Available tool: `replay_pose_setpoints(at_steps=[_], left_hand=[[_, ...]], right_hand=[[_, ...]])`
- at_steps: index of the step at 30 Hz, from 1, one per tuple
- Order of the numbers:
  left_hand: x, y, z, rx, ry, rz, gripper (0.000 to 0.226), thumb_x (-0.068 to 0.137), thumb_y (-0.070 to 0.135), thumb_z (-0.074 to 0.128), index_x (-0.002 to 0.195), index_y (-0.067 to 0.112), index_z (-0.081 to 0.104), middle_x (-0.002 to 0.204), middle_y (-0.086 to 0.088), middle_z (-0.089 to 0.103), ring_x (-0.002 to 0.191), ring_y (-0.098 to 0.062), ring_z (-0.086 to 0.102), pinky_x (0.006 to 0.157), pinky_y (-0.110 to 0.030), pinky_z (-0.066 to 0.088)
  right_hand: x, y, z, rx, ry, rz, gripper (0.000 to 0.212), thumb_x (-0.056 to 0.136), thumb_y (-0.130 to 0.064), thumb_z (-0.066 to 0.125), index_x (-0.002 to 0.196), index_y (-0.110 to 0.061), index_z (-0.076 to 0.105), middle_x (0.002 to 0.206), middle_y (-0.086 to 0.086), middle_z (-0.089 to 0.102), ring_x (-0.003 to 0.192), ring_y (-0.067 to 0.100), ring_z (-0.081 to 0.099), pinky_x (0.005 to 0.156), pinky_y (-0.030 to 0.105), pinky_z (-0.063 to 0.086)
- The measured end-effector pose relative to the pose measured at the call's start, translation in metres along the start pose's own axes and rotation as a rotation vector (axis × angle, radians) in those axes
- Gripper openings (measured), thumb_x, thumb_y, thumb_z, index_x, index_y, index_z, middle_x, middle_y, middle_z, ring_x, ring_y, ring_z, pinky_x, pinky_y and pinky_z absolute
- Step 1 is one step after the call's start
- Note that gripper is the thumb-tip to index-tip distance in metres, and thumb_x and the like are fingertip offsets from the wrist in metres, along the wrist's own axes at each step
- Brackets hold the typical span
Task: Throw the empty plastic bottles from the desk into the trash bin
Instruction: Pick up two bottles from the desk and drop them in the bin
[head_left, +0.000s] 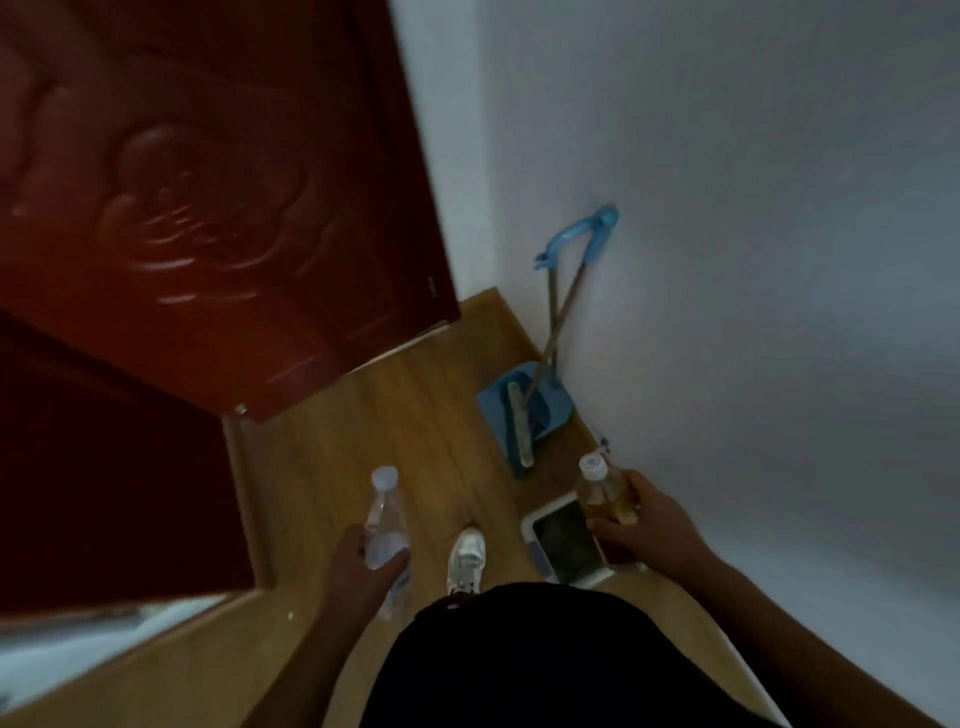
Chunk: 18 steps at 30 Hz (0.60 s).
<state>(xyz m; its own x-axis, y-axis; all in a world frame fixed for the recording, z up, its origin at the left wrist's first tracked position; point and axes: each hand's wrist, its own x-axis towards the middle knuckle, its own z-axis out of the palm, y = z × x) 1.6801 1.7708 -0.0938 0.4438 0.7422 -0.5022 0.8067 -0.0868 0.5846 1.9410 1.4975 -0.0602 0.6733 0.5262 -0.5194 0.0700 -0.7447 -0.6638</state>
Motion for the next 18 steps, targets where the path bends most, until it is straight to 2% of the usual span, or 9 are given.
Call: replay_pose_setpoints(at_steps=[1, 4, 7, 10, 14, 18], left_hand=[[0.017, 0.013, -0.007, 0.073, -0.078, 0.06, 0.044, 0.077, 0.03, 0.084, 0.107, 0.022, 0.052, 0.098, 0.002, 0.062, 0.093, -0.023, 0.063, 0.078, -0.035, 0.047], [0.061, 0.048, -0.017, 0.235, -0.25, 0.234, 0.04, 0.076, 0.032, 0.083, 0.104, 0.023, 0.055, 0.095, 0.006, 0.063, 0.089, -0.016, 0.062, 0.07, -0.029, 0.045], [0.093, 0.085, -0.014, 0.33, -0.364, 0.323, 0.04, 0.075, 0.037, 0.081, 0.101, 0.02, 0.057, 0.092, 0.005, 0.064, 0.087, -0.017, 0.064, 0.067, -0.029, 0.048], [0.105, 0.112, 0.002, 0.363, -0.445, 0.372, 0.043, 0.074, 0.041, 0.08, 0.104, 0.021, 0.057, 0.094, 0.005, 0.066, 0.089, -0.018, 0.066, 0.076, -0.035, 0.055], [0.088, 0.135, 0.028, 0.315, -0.542, 0.388, 0.055, 0.078, 0.042, 0.077, 0.125, 0.025, 0.054, 0.106, 0.006, 0.064, 0.096, -0.015, 0.064, 0.077, -0.035, 0.055], [0.071, 0.138, 0.045, 0.351, -0.603, 0.427, 0.061, 0.081, 0.036, 0.077, 0.134, 0.02, 0.052, 0.104, 0.011, 0.057, 0.096, -0.011, 0.057, 0.071, -0.027, 0.046]], right_hand=[[-0.002, 0.002, 0.003, 0.026, 0.048, 0.05, 0.075, 0.064, -0.054, 0.078, 0.129, -0.03, 0.05, 0.107, -0.007, 0.062, 0.096, 0.016, 0.06, 0.079, 0.029, 0.043], [-0.013, 0.006, 0.015, 0.087, 0.155, 0.217, 0.065, 0.071, -0.043, 0.08, 0.126, -0.027, 0.051, 0.107, -0.005, 0.063, 0.096, 0.017, 0.062, 0.084, 0.035, 0.051], [-0.026, 0.009, 0.031, 0.156, 0.26, 0.32, 0.061, 0.071, -0.043, 0.08, 0.123, -0.027, 0.053, 0.103, -0.005, 0.064, 0.093, 0.017, 0.063, 0.078, 0.032, 0.051], [-0.04, 0.015, 0.048, 0.256, 0.316, 0.408, 0.063, 0.072, -0.046, 0.079, 0.126, -0.028, 0.051, 0.105, -0.007, 0.062, 0.094, 0.015, 0.062, 0.076, 0.029, 0.05], [-0.051, 0.019, 0.065, 0.315, 0.388, 0.441, 0.062, 0.073, -0.047, 0.079, 0.125, -0.025, 0.053, 0.104, -0.008, 0.063, 0.092, 0.012, 0.063, 0.074, 0.026, 0.052], [-0.061, 0.024, 0.078, 0.389, 0.402, 0.484, 0.065, 0.068, -0.057, 0.075, 0.121, -0.027, 0.053, 0.102, -0.006, 0.066, 0.091, 0.015, 0.065, 0.08, 0.037, 0.058]])
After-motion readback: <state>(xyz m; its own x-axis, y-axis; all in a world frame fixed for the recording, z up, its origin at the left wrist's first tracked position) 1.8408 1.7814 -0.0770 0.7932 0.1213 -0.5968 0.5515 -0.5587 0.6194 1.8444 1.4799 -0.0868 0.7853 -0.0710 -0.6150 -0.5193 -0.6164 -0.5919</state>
